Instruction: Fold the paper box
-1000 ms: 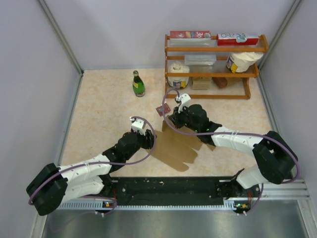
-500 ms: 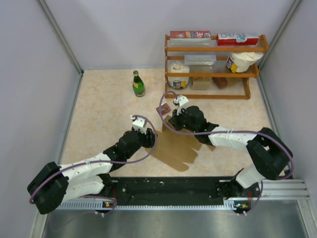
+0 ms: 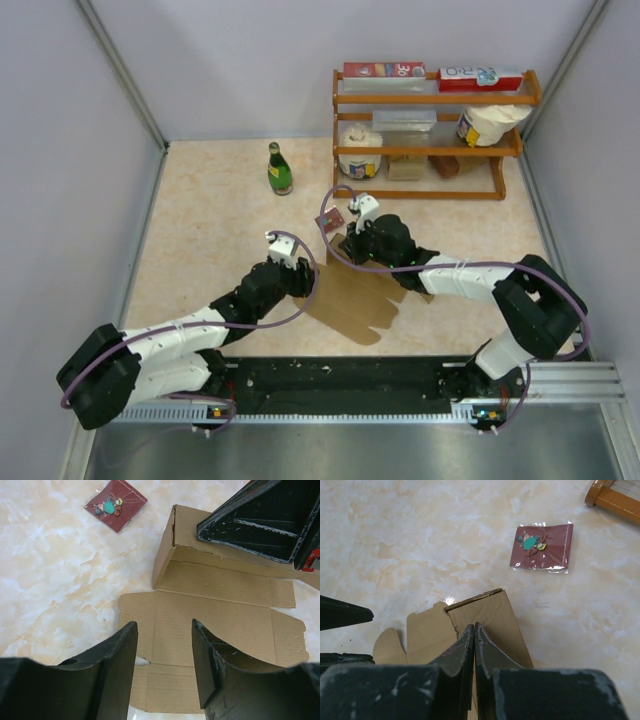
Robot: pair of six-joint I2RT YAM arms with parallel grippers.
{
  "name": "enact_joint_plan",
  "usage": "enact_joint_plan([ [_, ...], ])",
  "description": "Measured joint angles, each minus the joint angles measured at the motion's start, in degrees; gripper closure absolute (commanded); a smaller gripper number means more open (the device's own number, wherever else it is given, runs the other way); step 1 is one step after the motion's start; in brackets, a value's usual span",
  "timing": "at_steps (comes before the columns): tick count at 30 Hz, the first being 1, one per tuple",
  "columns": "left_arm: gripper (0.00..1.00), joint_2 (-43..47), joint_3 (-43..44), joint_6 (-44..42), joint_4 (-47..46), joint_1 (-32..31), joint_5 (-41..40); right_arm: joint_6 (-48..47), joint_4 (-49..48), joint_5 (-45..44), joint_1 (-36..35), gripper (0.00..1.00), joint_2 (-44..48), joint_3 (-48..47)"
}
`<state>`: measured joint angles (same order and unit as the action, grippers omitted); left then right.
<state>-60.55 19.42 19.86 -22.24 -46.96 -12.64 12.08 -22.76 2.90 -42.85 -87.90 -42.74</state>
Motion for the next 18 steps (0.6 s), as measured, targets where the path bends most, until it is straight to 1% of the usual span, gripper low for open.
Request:
enact_joint_plan([
  [18,0.49,0.0,0.0,0.0,0.0,0.0,0.0,0.0,-0.9,1.5,0.0,1.00,-0.4,0.7],
])
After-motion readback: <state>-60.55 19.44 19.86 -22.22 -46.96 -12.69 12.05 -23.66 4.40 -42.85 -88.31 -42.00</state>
